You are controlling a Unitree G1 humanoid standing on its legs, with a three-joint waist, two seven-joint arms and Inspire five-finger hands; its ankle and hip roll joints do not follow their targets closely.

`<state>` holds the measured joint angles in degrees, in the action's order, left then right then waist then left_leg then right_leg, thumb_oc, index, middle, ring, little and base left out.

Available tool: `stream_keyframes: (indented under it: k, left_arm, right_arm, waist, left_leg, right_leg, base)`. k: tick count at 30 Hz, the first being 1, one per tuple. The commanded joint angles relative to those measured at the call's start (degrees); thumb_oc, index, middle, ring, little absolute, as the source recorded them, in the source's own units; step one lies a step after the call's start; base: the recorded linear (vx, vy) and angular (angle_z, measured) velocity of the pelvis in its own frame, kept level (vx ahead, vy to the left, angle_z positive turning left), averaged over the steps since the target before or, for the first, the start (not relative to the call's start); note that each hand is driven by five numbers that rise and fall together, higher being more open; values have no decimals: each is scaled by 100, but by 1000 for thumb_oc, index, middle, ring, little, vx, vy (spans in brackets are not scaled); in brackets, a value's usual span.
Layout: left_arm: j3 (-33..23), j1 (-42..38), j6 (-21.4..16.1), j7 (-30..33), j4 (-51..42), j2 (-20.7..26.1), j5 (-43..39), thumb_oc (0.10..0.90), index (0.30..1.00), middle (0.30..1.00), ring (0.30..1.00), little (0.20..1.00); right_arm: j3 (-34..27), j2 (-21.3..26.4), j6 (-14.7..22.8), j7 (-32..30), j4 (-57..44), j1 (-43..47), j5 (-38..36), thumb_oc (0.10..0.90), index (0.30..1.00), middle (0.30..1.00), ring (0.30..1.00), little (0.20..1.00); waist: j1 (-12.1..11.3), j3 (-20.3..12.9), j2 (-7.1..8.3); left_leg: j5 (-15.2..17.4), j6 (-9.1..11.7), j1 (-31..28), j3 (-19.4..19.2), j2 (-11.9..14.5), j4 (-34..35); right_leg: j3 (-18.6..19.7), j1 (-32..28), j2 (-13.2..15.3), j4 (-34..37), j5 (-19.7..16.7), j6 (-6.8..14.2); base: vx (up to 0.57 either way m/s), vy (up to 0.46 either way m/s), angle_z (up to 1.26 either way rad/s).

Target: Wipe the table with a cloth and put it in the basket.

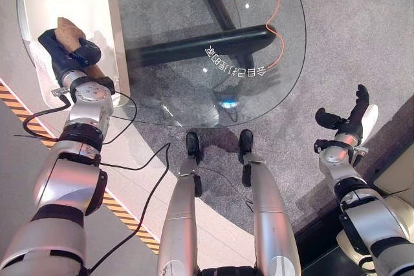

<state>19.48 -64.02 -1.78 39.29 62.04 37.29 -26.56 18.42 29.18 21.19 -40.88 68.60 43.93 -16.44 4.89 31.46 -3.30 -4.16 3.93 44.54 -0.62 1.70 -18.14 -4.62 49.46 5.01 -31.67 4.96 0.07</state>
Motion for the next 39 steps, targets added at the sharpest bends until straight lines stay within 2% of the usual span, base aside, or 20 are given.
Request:
stream_keyframes:
  k: [1, 27, 29, 34, 39]
  left_arm:
    - [-101, -662, -290, 279, 64, 945, 406, 800, 900, 900, 900, 900]
    - [-123, -603, -373, 249, -15, 898, 331, 800, 900, 900, 900, 900]
    - [-142, -596, -449, 303, -31, 898, 330, 800, 900, 900, 900, 900]
    - [-343, -315, -910, 357, -282, 915, 86, 800, 900, 900, 900, 900]
    - [-1110, 886, -1505, -202, -810, 902, -306, 800, 900, 900, 900, 900]
  right_arm:
    - [-149, 236, 238, -195, -78, -11, -134, 800, 900, 900, 900, 900]
    - [-150, 227, 274, -220, -94, -4, -141, 800, 900, 900, 900, 900]
    - [-156, 219, 243, -185, -98, -15, -135, 800, 900, 900, 900, 900]
    - [-197, 70, 115, 38, -57, -259, -202, 800, 900, 900, 900, 900]
    - [-421, -105, -294, 838, -19, -937, -489, 800, 900, 900, 900, 900]
  waist:
    - [-85, -167, 32]
    - [-98, -167, 53]
    - [-99, -167, 59]
    - [-110, -167, 66]
    - [-210, -205, 99]
  left_leg:
    - [711, -191, -158, -387, -200, -543]
    - [691, -188, -138, -371, -199, -512]
    - [689, -190, -171, -369, -202, -494]
    - [686, -173, -480, -353, -228, -347]
    - [485, -89, -1439, -349, -284, 344]
  right_leg:
    - [-113, -311, -350, 270, 196, 130]
    - [-123, -302, -339, 334, 144, 141]
    - [-126, -334, -342, 350, 141, 141]
    - [-100, -625, -353, 488, 102, 195]
    - [-157, -1620, -251, 1180, -106, 332]
  base:
    - [0, 0, 0]
    - [0, 0, 0]
    - [0, 0, 0]
    - [4, -51, 1]
    - [38, -86, -1]
